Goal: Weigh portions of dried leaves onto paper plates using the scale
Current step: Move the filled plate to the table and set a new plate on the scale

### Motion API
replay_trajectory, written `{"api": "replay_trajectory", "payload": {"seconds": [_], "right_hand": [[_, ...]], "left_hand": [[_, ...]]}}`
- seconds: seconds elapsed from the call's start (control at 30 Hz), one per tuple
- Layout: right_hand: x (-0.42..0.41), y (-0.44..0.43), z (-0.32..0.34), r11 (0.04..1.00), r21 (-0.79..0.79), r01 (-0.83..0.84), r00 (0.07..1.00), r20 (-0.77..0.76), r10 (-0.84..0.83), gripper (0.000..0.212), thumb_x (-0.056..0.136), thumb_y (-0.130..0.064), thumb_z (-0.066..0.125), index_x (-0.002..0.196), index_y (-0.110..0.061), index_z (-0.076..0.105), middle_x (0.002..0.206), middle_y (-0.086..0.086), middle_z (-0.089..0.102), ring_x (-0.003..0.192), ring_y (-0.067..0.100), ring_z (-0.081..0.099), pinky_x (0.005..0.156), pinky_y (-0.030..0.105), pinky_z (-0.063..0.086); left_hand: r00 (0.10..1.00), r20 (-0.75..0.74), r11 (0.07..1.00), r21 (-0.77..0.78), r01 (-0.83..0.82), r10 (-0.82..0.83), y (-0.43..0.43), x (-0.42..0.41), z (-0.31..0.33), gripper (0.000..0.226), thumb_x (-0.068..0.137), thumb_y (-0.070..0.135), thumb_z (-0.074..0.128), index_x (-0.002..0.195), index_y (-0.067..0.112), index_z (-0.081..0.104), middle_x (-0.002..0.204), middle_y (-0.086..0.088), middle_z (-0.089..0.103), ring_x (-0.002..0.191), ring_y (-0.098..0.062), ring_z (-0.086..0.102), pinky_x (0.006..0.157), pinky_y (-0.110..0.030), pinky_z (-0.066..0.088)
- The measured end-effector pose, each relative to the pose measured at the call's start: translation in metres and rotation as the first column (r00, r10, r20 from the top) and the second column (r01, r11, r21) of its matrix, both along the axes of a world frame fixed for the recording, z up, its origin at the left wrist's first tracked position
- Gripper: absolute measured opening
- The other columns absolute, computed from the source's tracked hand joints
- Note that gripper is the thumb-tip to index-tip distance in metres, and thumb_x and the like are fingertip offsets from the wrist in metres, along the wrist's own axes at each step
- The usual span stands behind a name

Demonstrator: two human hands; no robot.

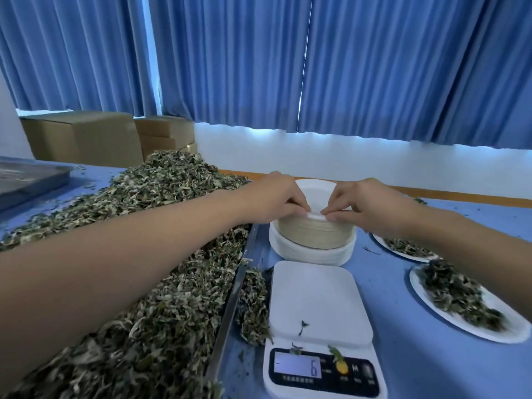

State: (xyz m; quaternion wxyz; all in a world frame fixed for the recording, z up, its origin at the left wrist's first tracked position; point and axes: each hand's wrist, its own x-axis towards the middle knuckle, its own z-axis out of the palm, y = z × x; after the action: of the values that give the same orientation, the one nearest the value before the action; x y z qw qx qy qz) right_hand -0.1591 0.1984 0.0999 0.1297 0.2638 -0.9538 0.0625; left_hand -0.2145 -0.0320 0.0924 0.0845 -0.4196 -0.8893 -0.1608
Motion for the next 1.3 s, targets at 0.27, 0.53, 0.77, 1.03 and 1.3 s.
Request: {"api": "replay_trajectory", "payload": {"seconds": [0.27,0.53,0.77,1.03,1.3], "right_hand": [[0.012,-0.012,-0.004,0.772,0.617,0.154,0.972,-0.233,-0.008,0.035,0.107,-0.025,0.039,0.138,-0.036,0.052,0.13,-0.012,0.048,0.087,0.02,0.056,0.057,0.028,0.034],[0.013,-0.015,-0.007,0.663,0.705,0.251,0.95,-0.312,-0.027,0.032,0.108,-0.024,0.035,0.137,-0.03,0.047,0.13,-0.007,0.046,0.069,0.023,0.046,0.061,0.031,0.028],[0.011,-0.01,-0.005,0.834,0.538,0.119,0.971,-0.239,0.016,0.044,0.108,-0.042,0.025,0.13,-0.031,0.063,0.121,-0.009,0.054,0.093,0.022,0.059,0.07,0.032,0.041],[0.01,-0.011,-0.005,0.893,0.439,0.1,0.978,-0.208,-0.007,0.041,0.107,-0.043,0.033,0.118,-0.028,0.07,0.111,-0.01,0.056,0.086,0.018,0.054,0.073,0.034,0.047],[0.014,-0.015,-0.002,0.934,0.351,0.066,0.986,-0.167,-0.007,0.04,0.106,-0.044,0.039,0.117,-0.027,0.074,0.109,-0.008,0.059,0.088,0.018,0.055,0.076,0.037,0.047]], "left_hand": [[1.0,-0.001,1.0,-0.001,-0.004,0.004,-0.001,0.0,0.0,0.019,0.097,0.027,0.066,0.111,0.026,0.079,0.109,0.013,0.076,0.105,-0.01,0.065,0.094,-0.036,0.05],[0.999,-0.052,0.999,-0.034,0.013,-0.014,0.002,0.001,0.0,0.018,0.097,0.029,0.066,0.108,0.025,0.08,0.106,0.011,0.076,0.101,-0.011,0.066,0.092,-0.036,0.05],[0.993,-0.1,0.994,-0.101,0.051,-0.061,0.005,0.003,0.004,0.019,0.098,0.025,0.065,0.108,0.02,0.079,0.105,0.007,0.077,0.1,-0.016,0.066,0.09,-0.035,0.047],[0.995,-0.061,0.995,-0.065,0.071,-0.075,0.003,-0.002,0.001,0.019,0.097,0.024,0.065,0.108,0.017,0.079,0.105,0.004,0.077,0.099,-0.017,0.068,0.089,-0.037,0.049],[0.994,-0.071,0.995,-0.07,0.074,-0.079,0.003,-0.005,0.001,0.018,0.096,0.027,0.067,0.106,0.019,0.08,0.099,0.004,0.078,0.094,-0.02,0.068,0.085,-0.039,0.05]]}}
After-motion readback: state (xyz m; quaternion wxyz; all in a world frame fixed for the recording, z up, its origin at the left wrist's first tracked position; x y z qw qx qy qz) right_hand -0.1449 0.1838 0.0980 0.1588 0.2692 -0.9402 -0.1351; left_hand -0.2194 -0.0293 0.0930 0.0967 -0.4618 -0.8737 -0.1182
